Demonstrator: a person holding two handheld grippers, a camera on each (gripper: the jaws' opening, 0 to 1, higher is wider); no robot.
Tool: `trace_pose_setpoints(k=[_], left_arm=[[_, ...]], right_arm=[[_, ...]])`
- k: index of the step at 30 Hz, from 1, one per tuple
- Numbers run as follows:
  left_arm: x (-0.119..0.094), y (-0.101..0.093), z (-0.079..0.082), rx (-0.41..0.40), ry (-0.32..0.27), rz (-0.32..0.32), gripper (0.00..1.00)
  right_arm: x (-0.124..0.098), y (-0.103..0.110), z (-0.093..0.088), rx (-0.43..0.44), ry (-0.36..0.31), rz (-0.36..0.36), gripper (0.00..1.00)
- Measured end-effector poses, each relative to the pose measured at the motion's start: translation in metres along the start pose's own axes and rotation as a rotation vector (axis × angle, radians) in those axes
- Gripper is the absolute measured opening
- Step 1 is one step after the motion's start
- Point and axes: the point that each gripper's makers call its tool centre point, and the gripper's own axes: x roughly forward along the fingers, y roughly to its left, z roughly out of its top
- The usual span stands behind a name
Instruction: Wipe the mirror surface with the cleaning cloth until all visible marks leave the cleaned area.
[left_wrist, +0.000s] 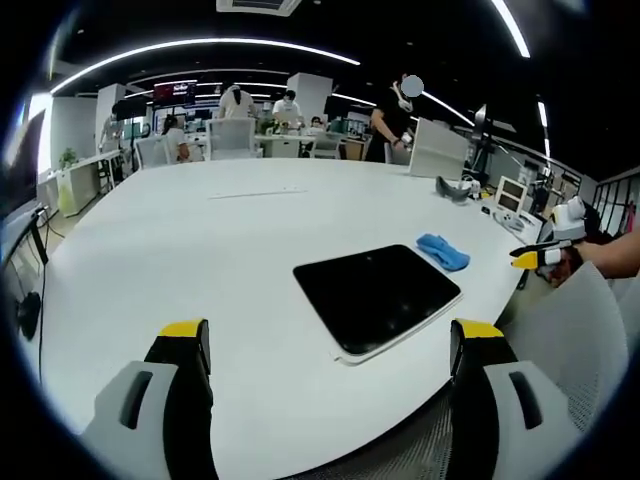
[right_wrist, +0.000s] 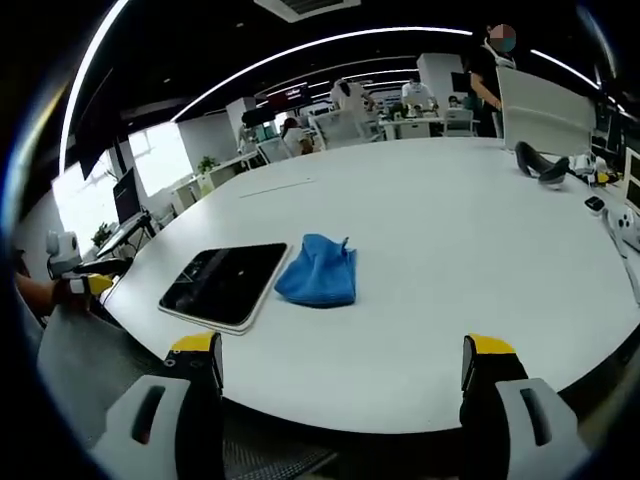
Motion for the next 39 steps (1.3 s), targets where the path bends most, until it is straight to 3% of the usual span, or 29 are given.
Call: trace_pose_setpoints(k=[11, 14, 27, 31, 39], left_arm=[[0.000, 0.001, 0.000, -0.002, -0.003, 0.002, 0.99], [0.000, 0.001, 0.000, -0.003, -0.005, 0.001, 0.99], [0.000, -0.001, 0.002, -0.008, -0.009, -0.004, 0.99], [0.000, -0.001, 0.002, -0.009, -0.014, -0.004, 0.99], [0.001, -0.001, 0.001, -0.004, -0.007, -0.010, 0.99]], right_arm=[[0.002, 0.000, 0.002, 0.006, 0.006, -0.005, 0.98], [0.002, 0.003, 0.003, -0.034, -0.002, 0.010, 0.98], [-0.003, 0.000, 0.017, 0.029, -0.045, -0.014, 0.98], [-0.004, -0.001, 0.030, 0.090, -0.070, -0.030, 0.98], [0.001, 0.015, 0.074, -0.019, -0.067, -0.022, 0.93]])
